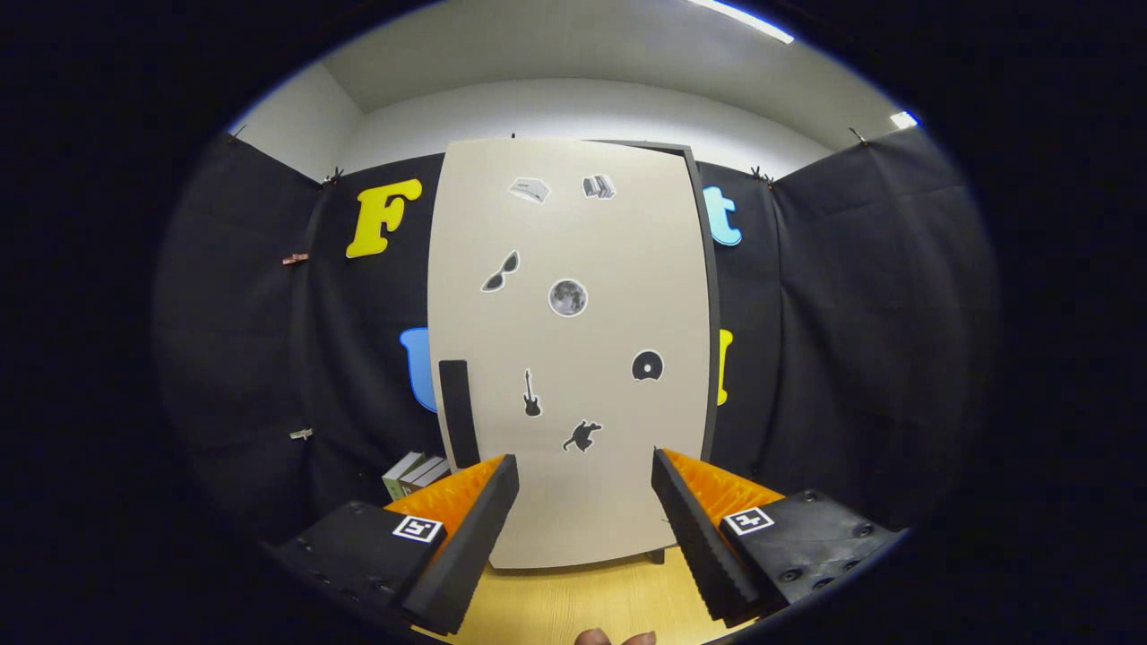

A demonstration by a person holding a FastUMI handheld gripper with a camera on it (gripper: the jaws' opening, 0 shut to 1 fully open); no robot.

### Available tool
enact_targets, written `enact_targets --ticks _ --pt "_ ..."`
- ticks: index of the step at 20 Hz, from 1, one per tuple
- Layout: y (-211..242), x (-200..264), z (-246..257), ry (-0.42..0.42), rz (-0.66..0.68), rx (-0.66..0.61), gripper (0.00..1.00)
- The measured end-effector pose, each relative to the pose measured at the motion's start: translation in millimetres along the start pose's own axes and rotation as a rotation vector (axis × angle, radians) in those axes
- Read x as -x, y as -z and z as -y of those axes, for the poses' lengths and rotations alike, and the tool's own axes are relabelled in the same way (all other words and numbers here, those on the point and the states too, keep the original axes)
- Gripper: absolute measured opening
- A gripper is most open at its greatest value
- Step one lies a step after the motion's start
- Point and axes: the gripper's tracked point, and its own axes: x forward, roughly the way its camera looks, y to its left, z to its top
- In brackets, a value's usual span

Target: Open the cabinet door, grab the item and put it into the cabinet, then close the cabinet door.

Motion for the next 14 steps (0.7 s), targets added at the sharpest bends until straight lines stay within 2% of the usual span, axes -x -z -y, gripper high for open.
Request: enact_targets --ticks 14 --pt "2 -10 25 -0.006 -0.010 0.031 0.98"
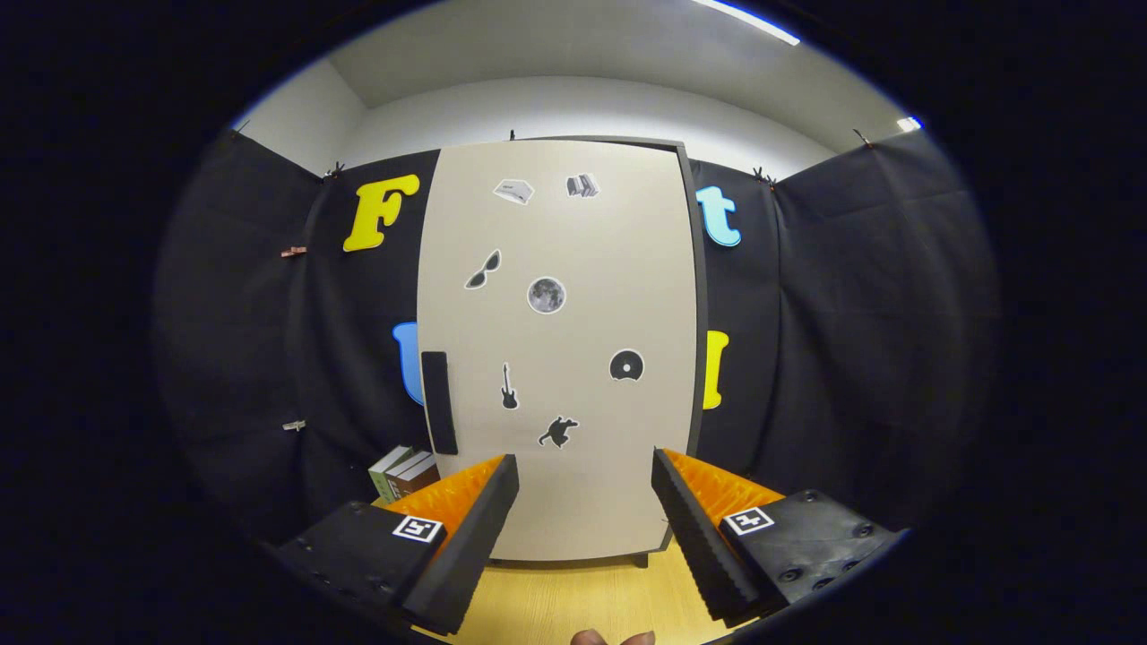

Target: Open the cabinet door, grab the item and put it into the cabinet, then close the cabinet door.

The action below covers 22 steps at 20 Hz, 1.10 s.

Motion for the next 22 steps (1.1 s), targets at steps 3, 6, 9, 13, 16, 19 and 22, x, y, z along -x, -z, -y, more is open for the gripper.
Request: enact_targets --ticks 3,6,9,13,16,19,22 --pt "3 -3 0 -0.008 -0.006 0.002 0.98" --pt "8 -8 0 -0.015 -0.017 -0.009 0.98" --pt "10 -10 4 -0.024 -0.023 -0.024 0.98" --pt "10 -14 11 -0.042 -0.021 -0.020 0.98" --pt "7 -16 18 -0.050 -0.010 -0.021 0.98" --pt "6 -19 25 -0.050 -0.012 -0.019 0.98" --pt "3 -21 32 -0.050 -0.004 -0.019 0.98"
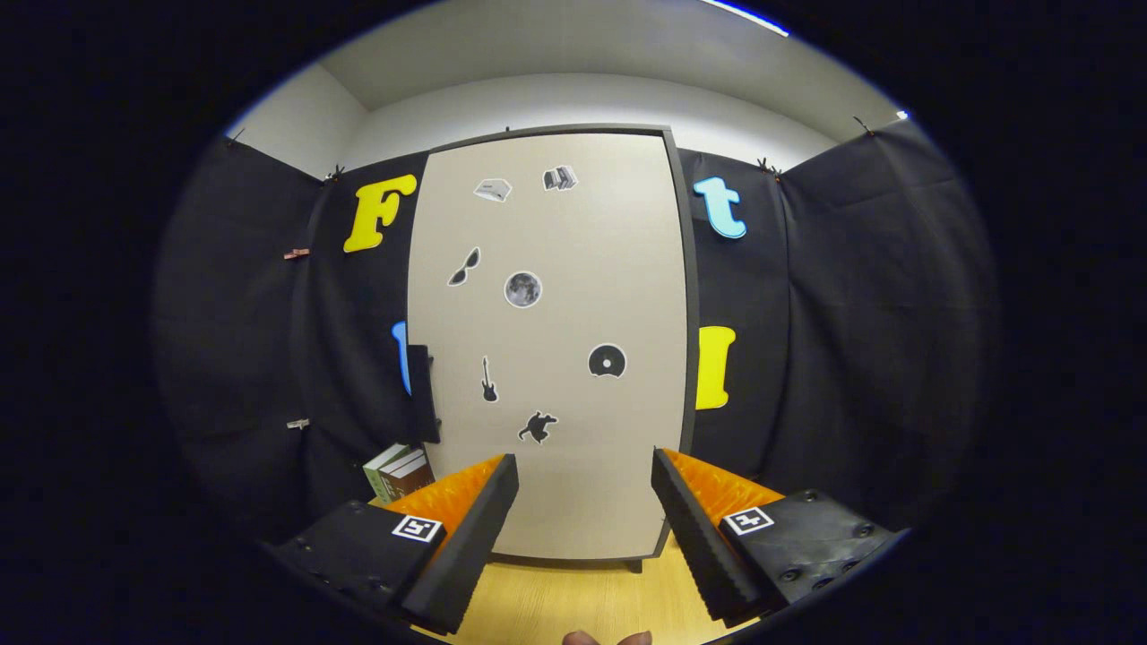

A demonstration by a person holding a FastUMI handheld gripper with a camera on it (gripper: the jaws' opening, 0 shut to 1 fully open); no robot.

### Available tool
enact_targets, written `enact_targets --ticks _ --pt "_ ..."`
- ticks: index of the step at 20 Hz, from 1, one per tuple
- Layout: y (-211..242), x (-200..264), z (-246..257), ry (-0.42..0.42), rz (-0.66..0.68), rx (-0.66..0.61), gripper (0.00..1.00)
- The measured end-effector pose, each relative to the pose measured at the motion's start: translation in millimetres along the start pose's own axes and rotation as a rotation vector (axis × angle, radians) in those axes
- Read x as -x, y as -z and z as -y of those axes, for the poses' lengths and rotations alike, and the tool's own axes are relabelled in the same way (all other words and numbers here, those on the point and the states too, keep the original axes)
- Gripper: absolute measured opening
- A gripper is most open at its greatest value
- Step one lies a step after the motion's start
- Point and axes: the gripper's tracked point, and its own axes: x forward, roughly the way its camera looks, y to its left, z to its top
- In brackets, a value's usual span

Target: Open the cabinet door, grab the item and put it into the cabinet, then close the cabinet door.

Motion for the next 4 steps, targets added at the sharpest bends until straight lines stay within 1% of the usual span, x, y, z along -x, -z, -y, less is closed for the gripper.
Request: enact_targets --ticks 4 --pt "1.8 0.0 -2.0 -0.024 -0.002 0.016 0.98"
